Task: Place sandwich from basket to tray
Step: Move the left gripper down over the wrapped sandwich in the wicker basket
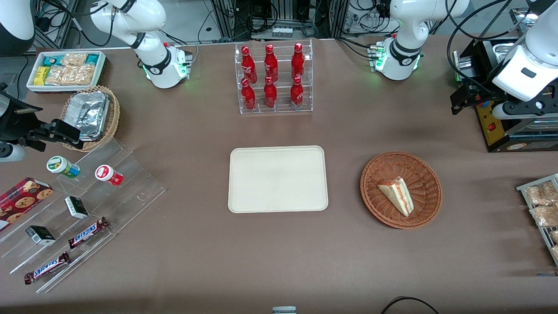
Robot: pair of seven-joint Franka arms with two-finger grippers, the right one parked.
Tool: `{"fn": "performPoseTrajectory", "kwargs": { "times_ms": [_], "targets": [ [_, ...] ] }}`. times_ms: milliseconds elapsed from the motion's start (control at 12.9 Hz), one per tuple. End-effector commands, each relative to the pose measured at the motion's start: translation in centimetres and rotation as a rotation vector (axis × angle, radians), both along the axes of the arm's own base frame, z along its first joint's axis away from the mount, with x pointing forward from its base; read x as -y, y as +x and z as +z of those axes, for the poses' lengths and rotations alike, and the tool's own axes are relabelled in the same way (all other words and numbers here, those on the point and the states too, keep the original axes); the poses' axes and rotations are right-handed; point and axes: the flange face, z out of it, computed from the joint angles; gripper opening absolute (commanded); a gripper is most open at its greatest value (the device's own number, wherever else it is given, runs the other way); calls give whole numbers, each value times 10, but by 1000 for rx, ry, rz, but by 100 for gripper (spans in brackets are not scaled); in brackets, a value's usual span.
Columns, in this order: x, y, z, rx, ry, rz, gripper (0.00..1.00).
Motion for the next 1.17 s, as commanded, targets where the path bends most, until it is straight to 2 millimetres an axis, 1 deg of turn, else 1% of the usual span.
{"fn": "performPoseTrajectory", "kwargs": {
  "times_ms": [0,155,311,388,466,621,777,854,1087],
  "targets": [
    [-2,-5,6,-9,4,-11,100],
    [-9,1,-2,-22,5,3,100],
    [-15,14,-22,-44,7,34,100],
    [-24,23,-32,-44,10,56,100],
    [-34,32,-46,-44,9,94,100],
    [-36,47,-79,-24,10,195,100],
    [-35,56,-115,-6,12,336,100],
    [-34,59,-130,4,9,377,100],
    [-22,69,-177,17,8,539,100]
  ]
}}
